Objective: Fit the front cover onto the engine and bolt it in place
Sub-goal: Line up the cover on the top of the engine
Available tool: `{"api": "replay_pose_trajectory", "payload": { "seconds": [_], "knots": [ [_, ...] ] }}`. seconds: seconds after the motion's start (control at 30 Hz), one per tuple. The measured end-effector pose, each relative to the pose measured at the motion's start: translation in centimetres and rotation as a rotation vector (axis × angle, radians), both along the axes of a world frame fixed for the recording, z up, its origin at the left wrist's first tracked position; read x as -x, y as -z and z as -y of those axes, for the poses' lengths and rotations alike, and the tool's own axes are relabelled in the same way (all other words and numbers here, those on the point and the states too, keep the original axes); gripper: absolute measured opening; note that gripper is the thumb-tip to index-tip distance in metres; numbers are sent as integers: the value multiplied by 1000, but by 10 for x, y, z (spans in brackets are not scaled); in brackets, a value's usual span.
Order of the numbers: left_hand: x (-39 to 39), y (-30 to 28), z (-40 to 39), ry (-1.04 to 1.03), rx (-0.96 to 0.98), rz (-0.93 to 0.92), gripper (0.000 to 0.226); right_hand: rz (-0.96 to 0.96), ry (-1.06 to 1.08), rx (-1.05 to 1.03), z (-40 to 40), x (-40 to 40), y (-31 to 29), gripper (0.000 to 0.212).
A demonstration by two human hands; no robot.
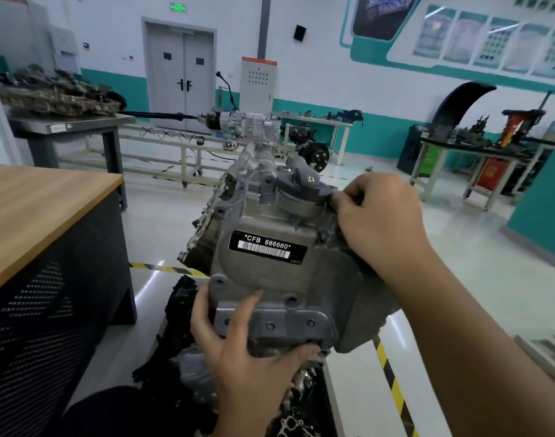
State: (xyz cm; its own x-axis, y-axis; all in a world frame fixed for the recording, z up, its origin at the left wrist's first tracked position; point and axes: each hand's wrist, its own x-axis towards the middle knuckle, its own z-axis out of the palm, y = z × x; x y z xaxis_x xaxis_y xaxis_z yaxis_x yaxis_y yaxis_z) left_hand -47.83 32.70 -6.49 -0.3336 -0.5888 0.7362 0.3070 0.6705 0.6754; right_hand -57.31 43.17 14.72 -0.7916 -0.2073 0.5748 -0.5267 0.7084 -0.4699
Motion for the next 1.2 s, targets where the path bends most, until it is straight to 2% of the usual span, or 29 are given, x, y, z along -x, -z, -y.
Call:
{"api": "replay_pose_trajectory", "payload": {
  "seconds": [0.13,0.23,0.37,0.53,0.7,0.83,1.0,1.2],
  "knots": [
    [0,-3,2,53,7,-19,75,56,-29,44,-4,1,-9,26],
    [5,-2,5,70,37,-77,78,61,-25,119,-2,4,-6,26],
    [11,4,9,50,66,-86,77,-4,37,55,3,4,2,43],
    [12,7,11,48,73,-81,76,7,9,152,-3,3,0,38],
    [10,3,8,50,68,-71,78,-31,14,5,0,2,6,39],
    [5,-1,5,56,55,-51,75,-11,-20,75,-6,2,2,26],
    [1,-4,5,39,47,-44,69,12,-29,89,2,2,-1,28],
    [4,-2,14,36,86,-37,70,-60,-4,85,-1,0,-3,29]
  ]
}}
